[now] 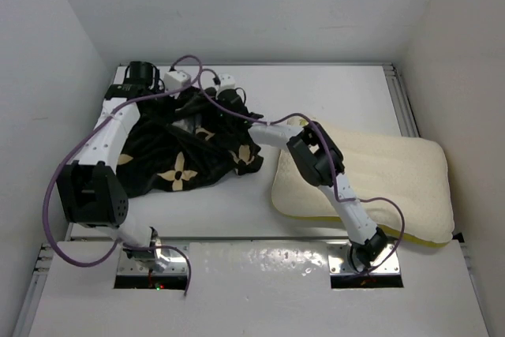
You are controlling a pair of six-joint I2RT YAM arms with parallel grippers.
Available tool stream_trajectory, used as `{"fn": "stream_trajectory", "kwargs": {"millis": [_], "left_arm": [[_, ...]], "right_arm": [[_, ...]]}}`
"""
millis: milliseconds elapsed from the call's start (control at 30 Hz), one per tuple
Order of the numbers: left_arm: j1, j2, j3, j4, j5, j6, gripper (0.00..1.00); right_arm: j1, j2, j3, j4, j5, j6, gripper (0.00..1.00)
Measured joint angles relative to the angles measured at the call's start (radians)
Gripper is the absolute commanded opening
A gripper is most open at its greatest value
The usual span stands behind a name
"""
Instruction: Put the pillow into the pillowcase
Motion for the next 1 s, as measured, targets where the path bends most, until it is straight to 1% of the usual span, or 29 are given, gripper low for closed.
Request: {"fn": "stream_trajectory", "kwargs": {"millis": [67,100,167,200,267,300,333,367,400,433,467,533,600,733,867,933,967,1000], "left_arm": [[0.024,0.048,0.042,0.045,-0.068,-0.018,0.0],[0.037,0.108,0.116,0.053,-0.106,-0.031,0.0],[0.056,0.273,0.355,0.088,-0.156,-0.061,0.0],[0.056,0.382,0.537,0.101,-0.163,-0.077,0.0],[0.035,0.536,0.823,0.131,-0.162,-0.09,0.0],[0.013,0.575,0.915,0.155,-0.161,-0.085,0.0],[-0.013,0.586,0.955,0.182,-0.166,-0.066,0.0],[-0.049,0.569,0.951,0.224,-0.174,-0.033,0.0],[-0.086,0.527,0.909,0.275,-0.185,0.007,0.0],[-0.12,0.475,0.85,0.309,-0.197,0.049,0.0],[-0.156,0.394,0.745,0.36,-0.212,0.104,0.0],[-0.205,0.264,0.609,0.362,-0.222,0.181,0.0],[-0.228,0.155,0.495,0.337,-0.217,0.227,0.0],[-0.227,0.023,0.237,0.265,-0.249,0.275,0.0],[-0.235,-0.011,0.018,0.161,-0.257,0.322,0.0],[-0.25,-0.022,-0.063,0.127,-0.261,0.342,0.0],[-0.257,-0.026,-0.09,0.114,-0.261,0.349,0.03],[-0.265,-0.032,-0.116,0.103,-0.264,0.354,0.08]], "right_arm": [[-0.027,-0.001,0.043,0.0,0.021,0.027,0.0],[-0.046,-0.006,0.061,0.006,0.027,0.039,0.0],[-0.087,-0.044,0.068,0.013,0.038,0.057,0.0],[-0.108,-0.081,0.058,0.027,0.04,0.064,0.0],[-0.133,-0.172,0.014,0.063,0.046,0.066,0.0],[-0.142,-0.238,-0.035,0.098,0.048,0.061,0.0],[-0.147,-0.306,-0.089,0.124,0.052,0.052,0.0],[-0.153,-0.383,-0.153,0.145,0.061,0.041,0.0],[-0.164,-0.479,-0.241,0.177,0.066,0.024,0.0],[-0.169,-0.521,-0.278,0.185,0.072,0.016,0.0],[-0.18,-0.583,-0.344,0.215,0.077,0.006,0.0],[-0.194,-0.67,-0.456,0.24,0.077,-0.004,0.0],[-0.198,-0.707,-0.539,0.253,0.058,0.002,0.0],[-0.189,-0.668,-0.575,0.146,-0.029,0.043,0.0],[-0.192,-0.615,-0.574,0.034,-0.108,0.087,0.0],[-0.192,-0.592,-0.562,-0.026,-0.152,0.101,0.0],[-0.192,-0.579,-0.548,-0.06,-0.173,0.104,0.0],[-0.192,-0.568,-0.528,-0.097,-0.194,0.104,0.02]]}}
